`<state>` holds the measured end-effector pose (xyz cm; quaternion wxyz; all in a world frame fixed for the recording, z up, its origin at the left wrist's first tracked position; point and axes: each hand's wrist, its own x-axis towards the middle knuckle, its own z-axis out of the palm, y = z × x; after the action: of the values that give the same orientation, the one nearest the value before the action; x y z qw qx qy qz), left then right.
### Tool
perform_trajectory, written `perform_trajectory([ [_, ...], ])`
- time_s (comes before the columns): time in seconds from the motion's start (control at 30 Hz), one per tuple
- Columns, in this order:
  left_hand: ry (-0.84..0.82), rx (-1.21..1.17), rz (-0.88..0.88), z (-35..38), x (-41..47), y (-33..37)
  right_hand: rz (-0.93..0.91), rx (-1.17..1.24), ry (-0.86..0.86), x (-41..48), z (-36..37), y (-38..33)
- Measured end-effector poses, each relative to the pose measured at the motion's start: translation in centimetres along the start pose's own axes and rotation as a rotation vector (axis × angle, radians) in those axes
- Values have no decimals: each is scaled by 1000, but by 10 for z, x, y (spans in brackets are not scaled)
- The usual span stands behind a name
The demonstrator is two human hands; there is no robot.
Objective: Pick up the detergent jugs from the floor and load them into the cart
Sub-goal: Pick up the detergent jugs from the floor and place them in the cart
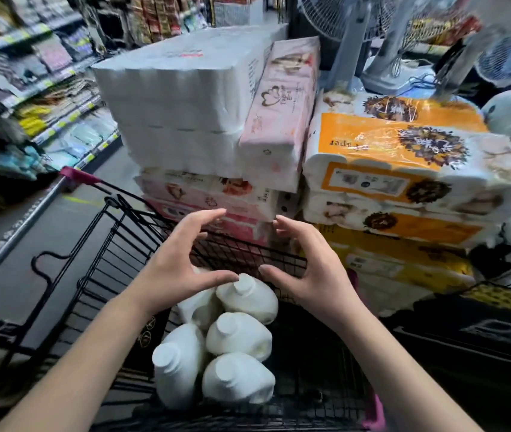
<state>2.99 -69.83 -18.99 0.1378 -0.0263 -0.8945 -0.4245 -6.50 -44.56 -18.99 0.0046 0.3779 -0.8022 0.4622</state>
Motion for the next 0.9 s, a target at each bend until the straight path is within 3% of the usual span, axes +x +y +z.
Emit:
perform_trajectory([
  [0.43, -64, -161, -65, 9, -122, -7, 216, -114, -3, -126, 34, -51],
  [0.9, -95, -60, -332, 48, -220, -20, 424, -16, -217, -219, 71, 15],
])
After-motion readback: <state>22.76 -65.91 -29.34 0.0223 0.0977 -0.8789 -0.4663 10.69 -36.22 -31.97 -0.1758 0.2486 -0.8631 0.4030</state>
